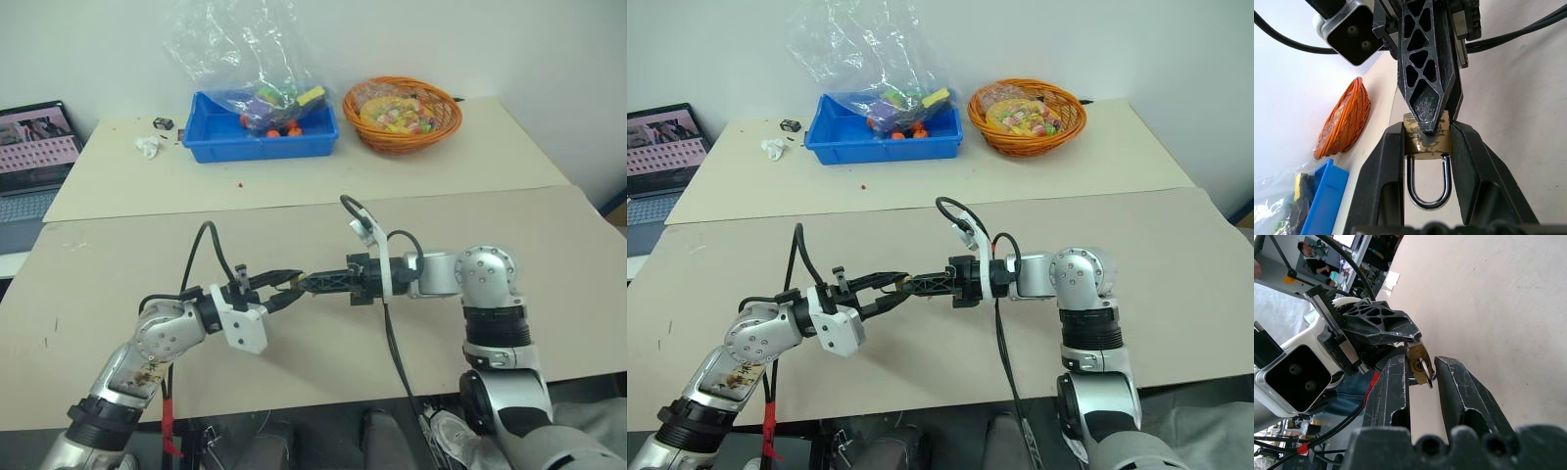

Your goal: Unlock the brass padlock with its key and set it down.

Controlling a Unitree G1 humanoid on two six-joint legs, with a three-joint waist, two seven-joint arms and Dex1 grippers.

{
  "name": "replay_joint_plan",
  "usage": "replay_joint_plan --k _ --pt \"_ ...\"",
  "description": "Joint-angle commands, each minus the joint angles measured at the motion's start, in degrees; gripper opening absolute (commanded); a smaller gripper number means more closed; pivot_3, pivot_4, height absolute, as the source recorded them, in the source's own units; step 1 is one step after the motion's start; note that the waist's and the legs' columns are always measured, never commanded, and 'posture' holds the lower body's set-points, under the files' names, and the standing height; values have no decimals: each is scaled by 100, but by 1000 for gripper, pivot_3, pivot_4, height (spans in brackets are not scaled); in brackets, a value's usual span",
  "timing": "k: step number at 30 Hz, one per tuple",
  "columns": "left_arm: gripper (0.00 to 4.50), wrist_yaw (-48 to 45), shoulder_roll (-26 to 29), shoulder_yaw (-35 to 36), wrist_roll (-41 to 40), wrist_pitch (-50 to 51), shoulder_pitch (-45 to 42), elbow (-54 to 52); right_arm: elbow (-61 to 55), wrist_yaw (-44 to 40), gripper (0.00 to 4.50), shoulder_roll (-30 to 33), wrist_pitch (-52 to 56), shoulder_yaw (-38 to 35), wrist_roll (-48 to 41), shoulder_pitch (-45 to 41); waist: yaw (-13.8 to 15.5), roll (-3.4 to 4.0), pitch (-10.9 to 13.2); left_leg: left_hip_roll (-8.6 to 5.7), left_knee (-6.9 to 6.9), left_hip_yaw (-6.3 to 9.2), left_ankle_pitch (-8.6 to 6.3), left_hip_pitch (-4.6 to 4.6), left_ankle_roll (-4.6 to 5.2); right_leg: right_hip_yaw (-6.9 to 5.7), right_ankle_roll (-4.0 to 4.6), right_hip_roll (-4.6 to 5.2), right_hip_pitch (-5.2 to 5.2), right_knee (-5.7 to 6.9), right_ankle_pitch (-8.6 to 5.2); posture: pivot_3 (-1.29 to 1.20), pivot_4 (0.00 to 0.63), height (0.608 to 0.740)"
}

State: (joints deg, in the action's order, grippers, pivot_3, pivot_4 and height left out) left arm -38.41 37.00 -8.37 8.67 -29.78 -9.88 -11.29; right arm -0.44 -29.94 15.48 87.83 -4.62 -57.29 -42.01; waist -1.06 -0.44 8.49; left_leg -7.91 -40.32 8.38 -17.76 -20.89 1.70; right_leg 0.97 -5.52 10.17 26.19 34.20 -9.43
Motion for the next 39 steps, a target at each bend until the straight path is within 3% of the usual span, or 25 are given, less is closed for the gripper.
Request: replay_joint_plan --k 1,3,4,15,19,23,28,31,36,39 --pt "1993 -19 2 -7 -133 -44 -45 -297 -45 -36 423 -82 6 -111 -62 -132 -2 0 0 0 0 0 0 0 0 0 0 0 0 0 0 0 150 740" --pt "2755 -57 22 -41 -127 -83 -67 -310 -34 -33 0 -98 9 -122 -49 -141 -11 0 0 1 0 0 0 0 0 1 0 0 0 0 0 0 150 740" --pt "3106 -66 23 -48 -143 -103 -73 -315 -23 -31 0 -105 10 -134 -40 -151 -8 0 0 1 0 -1 0 0 0 1 0 0 0 0 0 0 150 740" --pt "3106 -36 9 2 -169 -178 -76 -342 16 -41 0 -66 -42 -125 31 -113 -6 0 0 0 0 0 0 0 0 0 0 0 0 0 0 0 150 740" --pt "3106 -108 16 110 -624 -14 -5 -453 171 -160 0 149 -260 15 282 -20 -1 0 0 0 -1 0 0 0 0 0 0 0 0 0 0 0 150 740" --pt "3106 -499 133 195 -1886 1248 139 -884 344 -298 0 316 -399 -3 409 -77 -18 0 0 1 0 0 0 -1 0 1 0 0 1 1 0 0 150 740" --pt "3106 -748 567 412 -4102 4159 248 -1512 189 -1052 0 1014 -778 500 660 59 -28 0 0 -2 -6 0 -1 -2 3 1 -1 0 3 28 0 0 150 740" --pt "2400 -828 713 475 -4420 4863 196 -1582 72 -1544 0 1319 -1048 811 766 48 -31 -1 1 -2 -6 0 -2 0 4 -3 -2 -1 3 33 -2 0 150 740" --pt "384 -972 716 494 -4555 5310 203 -1840 -173 -2193 0 1565 -1392 1128 862 -56 -77 -1 1 2 -6 -7 -2 1 3 -2 -1 -2 2 29 -1 0 150 740" --pt "9 -1015 671 512 -4794 5639 168 -1964 -231 -2343 0 1545 -1499 1257 918 -124 -72 -1 1 2 -5 -7 -2 0 3 -2 -1 -1 2 3 -1 0 150 740"
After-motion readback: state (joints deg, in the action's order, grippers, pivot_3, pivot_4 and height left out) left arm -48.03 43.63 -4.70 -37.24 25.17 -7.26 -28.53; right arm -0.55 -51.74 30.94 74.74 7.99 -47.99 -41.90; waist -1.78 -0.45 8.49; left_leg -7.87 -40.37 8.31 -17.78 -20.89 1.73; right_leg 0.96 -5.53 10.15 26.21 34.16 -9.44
